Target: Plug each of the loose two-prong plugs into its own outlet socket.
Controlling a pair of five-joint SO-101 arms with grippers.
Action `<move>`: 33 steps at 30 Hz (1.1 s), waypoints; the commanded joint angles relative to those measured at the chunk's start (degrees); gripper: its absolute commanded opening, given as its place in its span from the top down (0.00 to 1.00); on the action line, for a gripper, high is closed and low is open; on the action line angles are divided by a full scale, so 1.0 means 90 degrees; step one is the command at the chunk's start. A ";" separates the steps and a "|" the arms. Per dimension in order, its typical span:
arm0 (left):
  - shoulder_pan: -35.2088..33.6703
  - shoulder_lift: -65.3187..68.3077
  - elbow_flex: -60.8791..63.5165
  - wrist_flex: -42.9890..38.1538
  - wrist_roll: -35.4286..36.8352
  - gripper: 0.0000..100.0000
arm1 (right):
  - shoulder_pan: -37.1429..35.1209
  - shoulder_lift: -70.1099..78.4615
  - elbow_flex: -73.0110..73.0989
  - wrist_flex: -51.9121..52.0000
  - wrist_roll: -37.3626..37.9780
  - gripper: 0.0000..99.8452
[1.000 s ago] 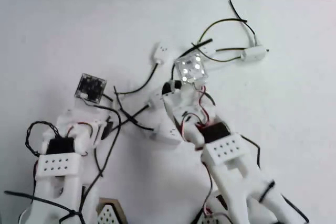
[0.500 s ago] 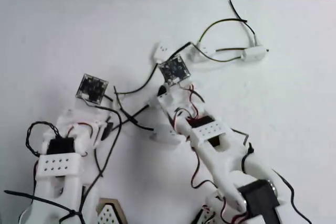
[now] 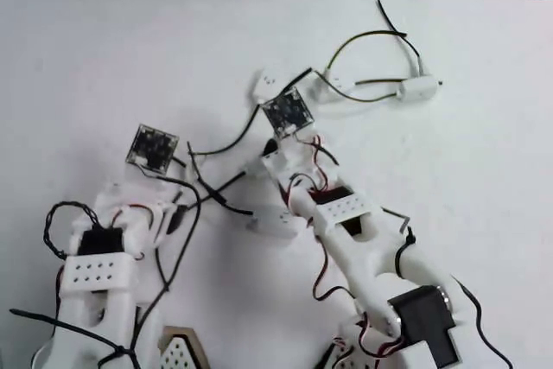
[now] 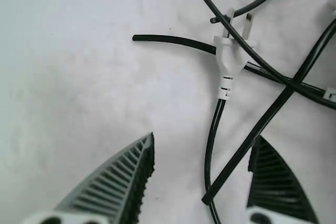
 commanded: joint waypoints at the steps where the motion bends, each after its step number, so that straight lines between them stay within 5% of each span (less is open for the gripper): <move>1: -0.0044 -0.0142 -0.0039 -0.0117 -0.0049 0.71 | 0.0083 -0.0015 -0.0244 -0.0054 0.0059 0.98; 16: -0.0054 -0.0151 -0.0039 -0.0117 -0.0049 0.71 | 0.0073 0.0073 -0.0293 0.0991 0.0049 0.98; 33: -0.0054 -0.0151 -0.0029 -0.0127 -0.0049 0.71 | 0.0015 -0.0513 -0.2168 0.3336 -0.0274 0.98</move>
